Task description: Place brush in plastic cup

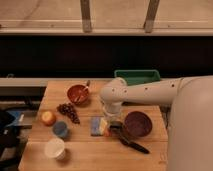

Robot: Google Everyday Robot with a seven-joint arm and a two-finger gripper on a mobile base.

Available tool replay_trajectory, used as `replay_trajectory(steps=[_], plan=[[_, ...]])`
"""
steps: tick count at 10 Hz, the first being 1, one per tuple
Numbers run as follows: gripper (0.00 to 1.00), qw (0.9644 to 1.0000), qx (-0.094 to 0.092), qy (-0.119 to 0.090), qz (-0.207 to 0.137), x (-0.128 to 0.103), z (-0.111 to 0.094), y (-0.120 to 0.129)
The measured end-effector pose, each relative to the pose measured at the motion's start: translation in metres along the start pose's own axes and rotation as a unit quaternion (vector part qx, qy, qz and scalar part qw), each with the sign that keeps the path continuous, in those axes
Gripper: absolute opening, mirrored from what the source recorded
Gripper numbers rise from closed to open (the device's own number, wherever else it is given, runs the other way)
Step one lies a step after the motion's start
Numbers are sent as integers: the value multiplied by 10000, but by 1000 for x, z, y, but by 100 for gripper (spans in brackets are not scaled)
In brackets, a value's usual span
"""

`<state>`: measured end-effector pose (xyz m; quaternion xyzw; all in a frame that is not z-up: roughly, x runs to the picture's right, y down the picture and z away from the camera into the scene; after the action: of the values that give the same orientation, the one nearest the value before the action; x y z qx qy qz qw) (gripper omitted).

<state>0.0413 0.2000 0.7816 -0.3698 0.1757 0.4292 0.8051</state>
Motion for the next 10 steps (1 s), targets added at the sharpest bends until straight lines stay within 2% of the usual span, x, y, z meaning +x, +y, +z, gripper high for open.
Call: replay_trajectory(steps=[5,8,10], plan=[[80,9995,-129,14,293,20,9,-9],[80,9979,-248,36,598,40,19,-22],[80,9958,-332,127,846,60,30,-35]])
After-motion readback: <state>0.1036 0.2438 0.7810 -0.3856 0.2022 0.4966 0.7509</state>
